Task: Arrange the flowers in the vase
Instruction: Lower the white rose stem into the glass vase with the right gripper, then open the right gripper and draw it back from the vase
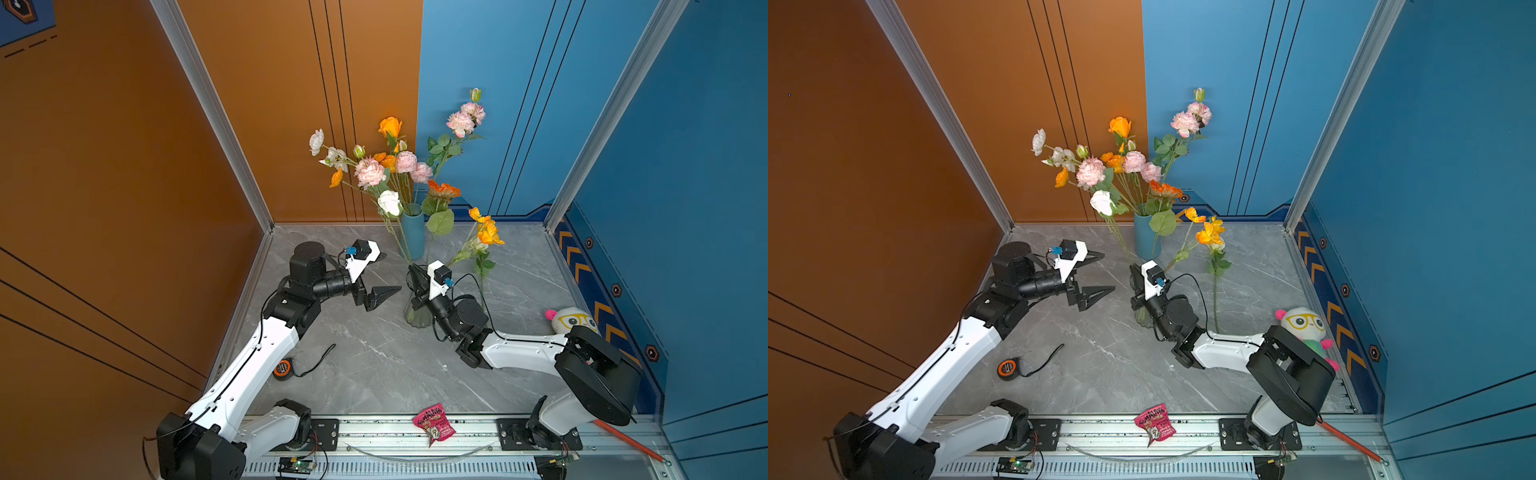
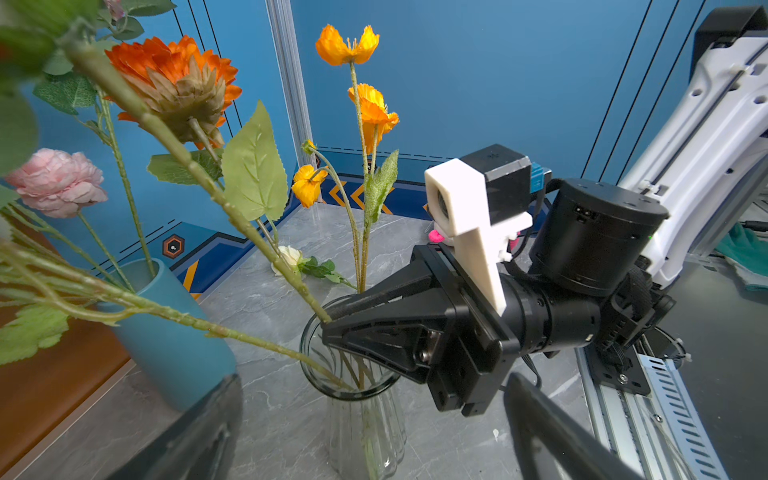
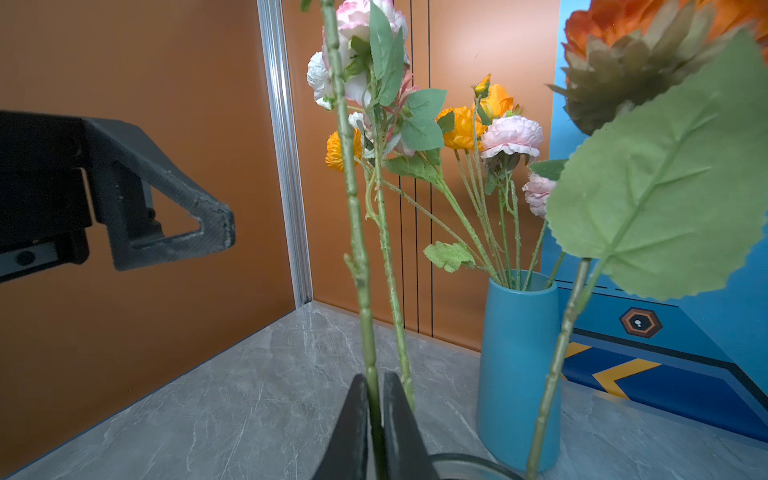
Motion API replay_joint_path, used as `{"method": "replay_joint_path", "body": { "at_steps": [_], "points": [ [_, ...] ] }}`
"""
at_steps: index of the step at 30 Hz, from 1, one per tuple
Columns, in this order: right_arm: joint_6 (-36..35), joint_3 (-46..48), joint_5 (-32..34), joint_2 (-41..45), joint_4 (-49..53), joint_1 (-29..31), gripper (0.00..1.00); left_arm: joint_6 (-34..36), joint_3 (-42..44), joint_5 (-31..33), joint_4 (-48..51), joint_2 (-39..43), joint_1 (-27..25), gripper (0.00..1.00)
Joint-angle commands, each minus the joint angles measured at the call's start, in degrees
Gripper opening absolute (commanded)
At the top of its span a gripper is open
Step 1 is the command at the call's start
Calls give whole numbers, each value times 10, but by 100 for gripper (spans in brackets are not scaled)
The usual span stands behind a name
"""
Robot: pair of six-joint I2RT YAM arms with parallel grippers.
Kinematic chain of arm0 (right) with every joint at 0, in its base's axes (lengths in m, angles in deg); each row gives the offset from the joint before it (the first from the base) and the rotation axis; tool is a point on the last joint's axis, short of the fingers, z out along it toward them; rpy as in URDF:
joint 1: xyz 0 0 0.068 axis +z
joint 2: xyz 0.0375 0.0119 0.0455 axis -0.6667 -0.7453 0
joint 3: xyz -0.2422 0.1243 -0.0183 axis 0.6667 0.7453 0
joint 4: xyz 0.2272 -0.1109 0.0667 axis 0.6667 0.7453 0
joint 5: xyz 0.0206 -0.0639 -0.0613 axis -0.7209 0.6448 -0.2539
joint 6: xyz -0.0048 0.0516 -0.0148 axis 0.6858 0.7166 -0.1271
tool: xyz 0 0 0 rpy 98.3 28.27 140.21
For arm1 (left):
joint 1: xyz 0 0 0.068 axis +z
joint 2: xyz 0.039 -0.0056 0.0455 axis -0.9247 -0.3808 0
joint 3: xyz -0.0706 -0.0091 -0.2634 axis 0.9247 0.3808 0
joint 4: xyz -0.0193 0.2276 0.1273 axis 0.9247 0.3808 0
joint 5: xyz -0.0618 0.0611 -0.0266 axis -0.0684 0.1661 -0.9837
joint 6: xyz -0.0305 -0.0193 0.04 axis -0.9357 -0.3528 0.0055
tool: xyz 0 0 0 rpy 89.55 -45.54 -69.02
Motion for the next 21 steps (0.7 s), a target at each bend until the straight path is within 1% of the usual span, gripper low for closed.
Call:
{"method": "replay_joint_path", "body": {
  "at_steps": [1,3,10,16,17,19,21],
  "points": [
    [0,11,4,14,-23,2,14,-5,-9,-17,-8,-2,7,98],
    [0,15,5,19,-22,2,16,-7,-10,-19,-7,-3,7,98],
    [4,25,4,37,-9,3,18,-6,-7,-16,-7,-5,5,98],
    [3,42,34,82,10,6,33,-8,-9,-19,-7,-8,-15,98],
    [3,43,50,96,25,9,36,-8,-8,-18,-7,-9,-20,98],
    [3,50,80,133,69,14,46,-9,-9,-18,-7,-10,-30,98],
    [13,58,112,183,133,17,53,-10,-10,-12,-7,-12,-49,98]
  ]
}}
